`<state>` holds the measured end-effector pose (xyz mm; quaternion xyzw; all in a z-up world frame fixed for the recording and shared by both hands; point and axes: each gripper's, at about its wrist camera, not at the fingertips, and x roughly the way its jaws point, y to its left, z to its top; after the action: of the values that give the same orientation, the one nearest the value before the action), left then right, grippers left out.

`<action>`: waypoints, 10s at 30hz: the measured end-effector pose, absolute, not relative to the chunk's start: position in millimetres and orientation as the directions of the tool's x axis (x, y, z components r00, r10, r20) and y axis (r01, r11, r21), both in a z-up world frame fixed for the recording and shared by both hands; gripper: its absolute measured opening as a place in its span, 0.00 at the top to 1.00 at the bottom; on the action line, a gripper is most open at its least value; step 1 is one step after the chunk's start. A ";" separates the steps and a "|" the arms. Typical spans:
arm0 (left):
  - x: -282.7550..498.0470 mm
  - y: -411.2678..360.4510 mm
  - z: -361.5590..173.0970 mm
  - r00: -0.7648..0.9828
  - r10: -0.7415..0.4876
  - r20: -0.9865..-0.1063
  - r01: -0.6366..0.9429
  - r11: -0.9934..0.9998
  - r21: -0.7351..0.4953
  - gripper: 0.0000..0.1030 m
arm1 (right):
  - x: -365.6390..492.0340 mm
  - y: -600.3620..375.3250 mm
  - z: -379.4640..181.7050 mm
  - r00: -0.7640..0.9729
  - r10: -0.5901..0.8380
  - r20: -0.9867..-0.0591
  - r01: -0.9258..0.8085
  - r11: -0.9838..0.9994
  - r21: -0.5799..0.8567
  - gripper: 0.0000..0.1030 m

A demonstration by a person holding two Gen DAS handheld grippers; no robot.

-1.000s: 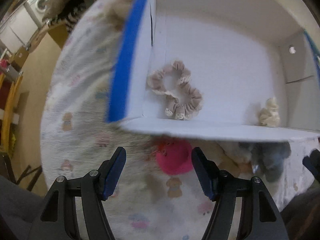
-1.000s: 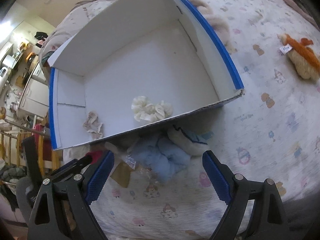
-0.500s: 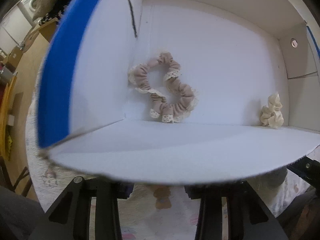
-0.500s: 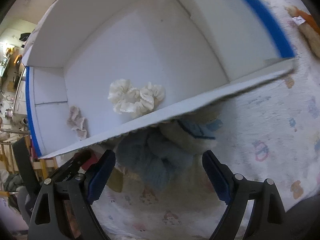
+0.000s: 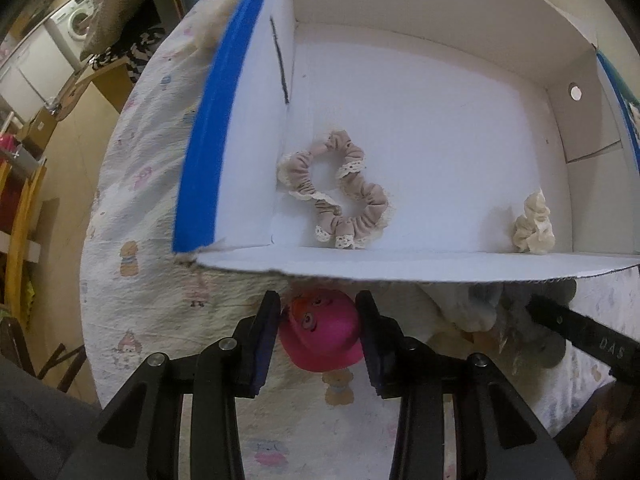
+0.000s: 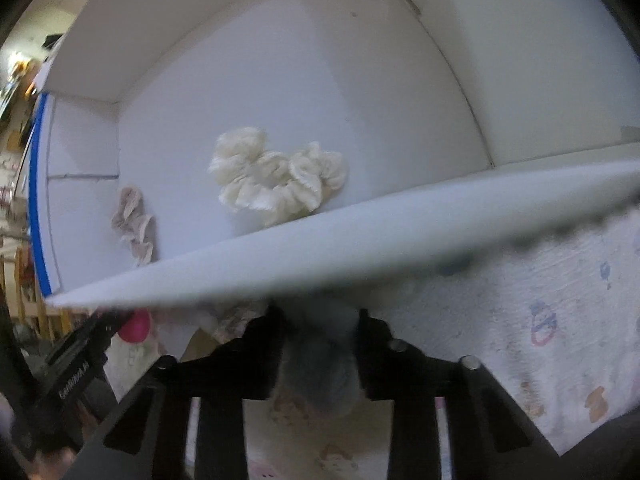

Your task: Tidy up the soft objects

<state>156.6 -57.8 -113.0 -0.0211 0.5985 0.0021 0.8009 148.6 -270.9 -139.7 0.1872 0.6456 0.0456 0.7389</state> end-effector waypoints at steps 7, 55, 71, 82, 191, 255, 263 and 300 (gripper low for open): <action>152.4 -29.5 -106.1 0.296 -0.012 -0.955 -0.047 0.999 -0.027 0.66 | 127.2 -280.1 -115.8 0.228 0.355 -0.907 0.186 0.898 0.398 0.74; 149.9 -25.5 16.0 0.576 0.060 -0.815 -0.093 0.996 0.008 0.66 | 127.6 -306.2 37.8 0.673 0.503 -0.543 -0.200 0.830 0.521 0.74; 208.9 -65.8 18.5 0.606 0.055 -0.793 -0.001 0.998 0.068 0.66 | 179.9 -309.3 18.1 0.662 0.470 -0.583 -0.160 0.849 0.503 0.74; 234.2 -84.6 -12.9 0.589 0.041 -0.807 0.069 0.993 0.100 0.66 | 206.2 -298.7 -6.9 0.604 0.444 -0.662 -0.121 0.872 0.475 0.73; 146.7 -35.8 -12.1 0.563 0.022 -0.826 -0.022 1.000 0.011 0.33 | 124.9 -280.4 -5.7 0.610 0.310 -0.729 -0.074 0.939 0.337 0.00; 123.0 -33.7 -78.3 0.331 -0.083 -0.940 -0.052 0.993 -0.106 0.89 | 131.8 -301.2 -148.6 0.154 0.429 -0.890 0.329 0.828 0.455 0.33; 117.2 -23.5 -67.8 0.356 -0.105 -0.928 -0.085 0.986 -0.144 0.89 | 128.2 -296.2 -148.1 0.181 0.359 -0.916 0.318 0.860 0.399 0.33; 113.7 -28.7 -77.1 0.382 0.031 -0.924 -0.071 0.997 0.004 0.89 | 92.4 -267.6 -78.2 0.367 0.253 -0.895 0.135 0.938 0.320 0.75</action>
<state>113.7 -28.7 -77.1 -0.0181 0.5551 0.0306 0.8310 92.4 -267.6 -78.2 0.1728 0.5615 0.0364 0.8084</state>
